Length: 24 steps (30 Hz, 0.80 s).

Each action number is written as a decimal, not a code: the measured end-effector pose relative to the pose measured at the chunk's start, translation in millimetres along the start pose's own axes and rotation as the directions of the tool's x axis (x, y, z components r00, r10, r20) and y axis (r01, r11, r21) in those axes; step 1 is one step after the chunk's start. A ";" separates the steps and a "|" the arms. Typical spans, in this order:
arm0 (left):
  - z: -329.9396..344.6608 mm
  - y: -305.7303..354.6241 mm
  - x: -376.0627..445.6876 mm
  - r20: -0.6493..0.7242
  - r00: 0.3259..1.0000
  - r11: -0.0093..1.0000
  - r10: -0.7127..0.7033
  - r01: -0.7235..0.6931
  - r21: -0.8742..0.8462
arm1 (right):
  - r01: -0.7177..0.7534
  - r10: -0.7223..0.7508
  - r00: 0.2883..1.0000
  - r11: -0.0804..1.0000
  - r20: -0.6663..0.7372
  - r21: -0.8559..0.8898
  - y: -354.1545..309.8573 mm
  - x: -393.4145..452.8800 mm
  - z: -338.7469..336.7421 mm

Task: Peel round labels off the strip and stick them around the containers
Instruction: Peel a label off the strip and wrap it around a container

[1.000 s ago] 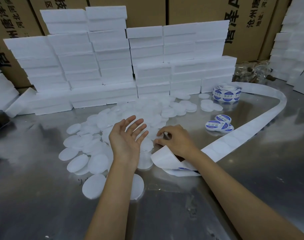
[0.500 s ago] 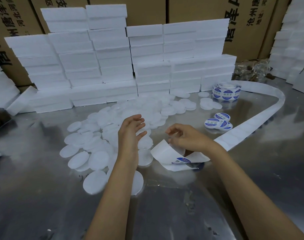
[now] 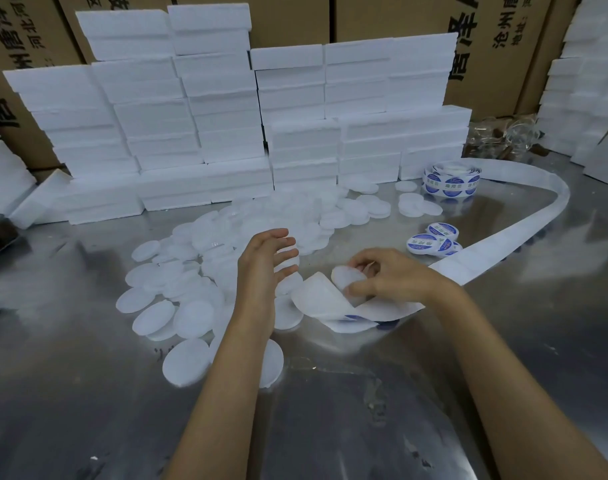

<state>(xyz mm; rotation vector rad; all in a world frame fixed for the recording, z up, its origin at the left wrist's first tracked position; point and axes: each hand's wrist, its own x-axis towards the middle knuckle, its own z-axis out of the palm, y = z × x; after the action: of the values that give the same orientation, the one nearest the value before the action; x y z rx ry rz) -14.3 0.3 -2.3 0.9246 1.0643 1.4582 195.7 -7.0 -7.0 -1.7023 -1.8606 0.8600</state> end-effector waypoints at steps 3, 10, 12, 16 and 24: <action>2.8 1.4 -3.7 0.038 0.998 0.996 0.042 -0.045 0.078 | 0.003 0.020 0.999 0.900 -0.049 0.436 -3.3 -1.6 -5.2; 12.5 0.8 -21.1 0.417 0.902 0.952 0.111 -0.217 0.215 | -0.116 -0.166 0.953 0.575 0.254 0.810 -20.6 -1.1 7.8; 14.1 1.7 -23.9 0.423 0.899 0.950 0.116 -0.225 0.218 | -0.135 -0.180 0.945 0.544 0.272 0.828 -23.4 -1.4 10.1; 10.6 3.4 -19.8 0.271 0.950 0.962 0.156 -0.208 0.175 | 0.003 -0.081 0.994 0.693 0.074 0.721 -25.5 -6.7 2.6; 6.2 8.4 -14.1 0.253 0.961 0.993 0.113 -0.102 -0.058 | 0.075 -0.129 0.951 0.978 0.282 0.196 -0.5 -45.8 -8.6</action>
<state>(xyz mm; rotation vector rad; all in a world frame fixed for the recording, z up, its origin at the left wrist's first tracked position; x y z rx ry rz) -9.0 -13.2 7.5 1.1200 0.7988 1.3996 206.8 -51.2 2.4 -1.4138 -1.9675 1.2558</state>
